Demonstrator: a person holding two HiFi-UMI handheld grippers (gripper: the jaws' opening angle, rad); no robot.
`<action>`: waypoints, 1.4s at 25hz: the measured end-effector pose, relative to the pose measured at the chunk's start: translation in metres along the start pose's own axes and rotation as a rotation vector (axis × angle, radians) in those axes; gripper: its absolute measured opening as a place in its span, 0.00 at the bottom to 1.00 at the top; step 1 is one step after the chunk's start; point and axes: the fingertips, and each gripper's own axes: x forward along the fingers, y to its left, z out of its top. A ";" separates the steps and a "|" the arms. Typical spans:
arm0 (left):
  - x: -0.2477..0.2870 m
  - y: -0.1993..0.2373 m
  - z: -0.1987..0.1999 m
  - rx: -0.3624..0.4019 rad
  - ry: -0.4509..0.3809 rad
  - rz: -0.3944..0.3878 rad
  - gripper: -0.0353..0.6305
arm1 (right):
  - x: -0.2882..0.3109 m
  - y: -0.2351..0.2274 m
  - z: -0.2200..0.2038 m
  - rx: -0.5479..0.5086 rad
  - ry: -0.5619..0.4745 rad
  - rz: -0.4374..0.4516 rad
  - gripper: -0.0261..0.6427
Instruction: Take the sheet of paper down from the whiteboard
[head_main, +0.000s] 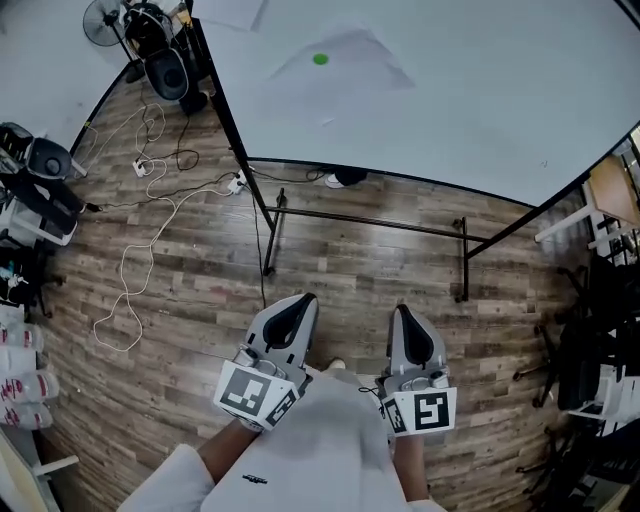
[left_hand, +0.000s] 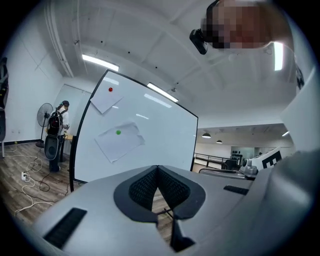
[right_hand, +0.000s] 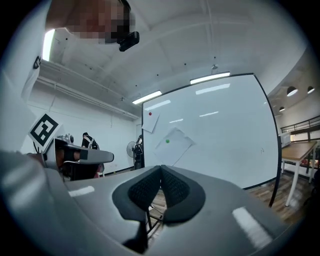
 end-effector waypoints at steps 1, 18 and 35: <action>0.003 0.002 -0.004 -0.003 0.006 0.020 0.06 | 0.003 -0.004 -0.003 0.005 0.001 0.010 0.04; 0.154 0.140 0.043 -0.029 -0.055 0.081 0.06 | 0.210 -0.057 0.006 -0.011 0.002 0.088 0.05; 0.280 0.235 0.098 -0.040 -0.062 0.065 0.06 | 0.370 -0.092 0.043 -0.051 -0.023 0.087 0.04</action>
